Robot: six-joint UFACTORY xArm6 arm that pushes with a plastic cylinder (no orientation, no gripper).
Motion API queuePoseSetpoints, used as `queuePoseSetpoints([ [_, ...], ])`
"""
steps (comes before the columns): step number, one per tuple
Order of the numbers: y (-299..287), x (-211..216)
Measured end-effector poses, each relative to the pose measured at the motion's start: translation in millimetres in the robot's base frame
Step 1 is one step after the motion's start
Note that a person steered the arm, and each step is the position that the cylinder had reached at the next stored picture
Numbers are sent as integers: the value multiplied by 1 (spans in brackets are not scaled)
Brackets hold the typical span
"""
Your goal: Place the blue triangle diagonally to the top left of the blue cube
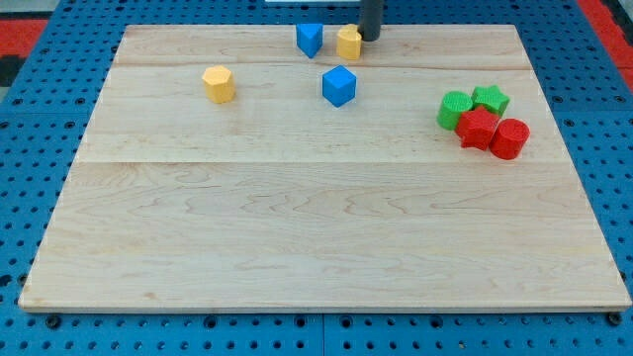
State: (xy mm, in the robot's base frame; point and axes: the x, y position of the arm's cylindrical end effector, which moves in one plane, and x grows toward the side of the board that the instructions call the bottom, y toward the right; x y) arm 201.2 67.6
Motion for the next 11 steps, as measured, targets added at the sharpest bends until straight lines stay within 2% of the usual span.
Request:
queuePoseSetpoints([
  [1, -13, -8],
  [2, -23, 28],
  [3, -11, 36],
  [4, -34, -9],
  [5, -107, -8],
  [6, -86, 23],
  [7, -90, 24],
  [8, -146, -10],
  [9, -162, 6],
  [10, -159, 21],
  [11, -121, 44],
])
